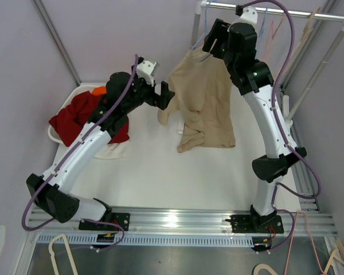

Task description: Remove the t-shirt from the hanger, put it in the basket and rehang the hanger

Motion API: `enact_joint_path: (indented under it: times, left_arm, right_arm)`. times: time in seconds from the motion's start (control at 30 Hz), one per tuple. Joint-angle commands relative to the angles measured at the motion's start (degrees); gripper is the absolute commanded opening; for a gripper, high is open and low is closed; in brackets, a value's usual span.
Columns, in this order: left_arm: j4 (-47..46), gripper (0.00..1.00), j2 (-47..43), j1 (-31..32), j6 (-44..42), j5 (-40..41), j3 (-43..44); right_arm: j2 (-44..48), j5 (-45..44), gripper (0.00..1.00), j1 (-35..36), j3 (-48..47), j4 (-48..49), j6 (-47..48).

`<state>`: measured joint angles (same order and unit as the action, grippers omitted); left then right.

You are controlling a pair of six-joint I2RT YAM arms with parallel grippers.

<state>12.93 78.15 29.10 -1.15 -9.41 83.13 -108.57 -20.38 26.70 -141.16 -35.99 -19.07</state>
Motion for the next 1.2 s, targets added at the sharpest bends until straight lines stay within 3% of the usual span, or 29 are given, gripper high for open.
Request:
enact_joint_path:
  times: [0.0, 0.27, 0.77, 1.17]
  left_arm:
    - [-5.1, 0.99, 2.18, 2.09, -2.63, -0.96, 3.26]
    - [-5.63, 0.99, 6.4, 5.0, -1.58, -0.79, 6.42]
    - [-6.78, 0.99, 10.88, 8.07, -1.05, -3.51, 8.1]
    - [-8.97, 0.99, 5.45, 12.38, -1.23, -3.42, 3.62]
  right_arm:
    - [-1.55, 5.34, 0.7, 0.46, -1.84, -1.28, -3.6]
    - [-3.66, 9.66, 0.67, 0.55, -0.96, 1.0, -6.24]
    - [-8.05, 7.03, 0.65, 0.63, -1.92, 4.43, -5.36]
    - [-9.11, 3.24, 0.55, 0.9, -2.45, 6.89, -2.38]
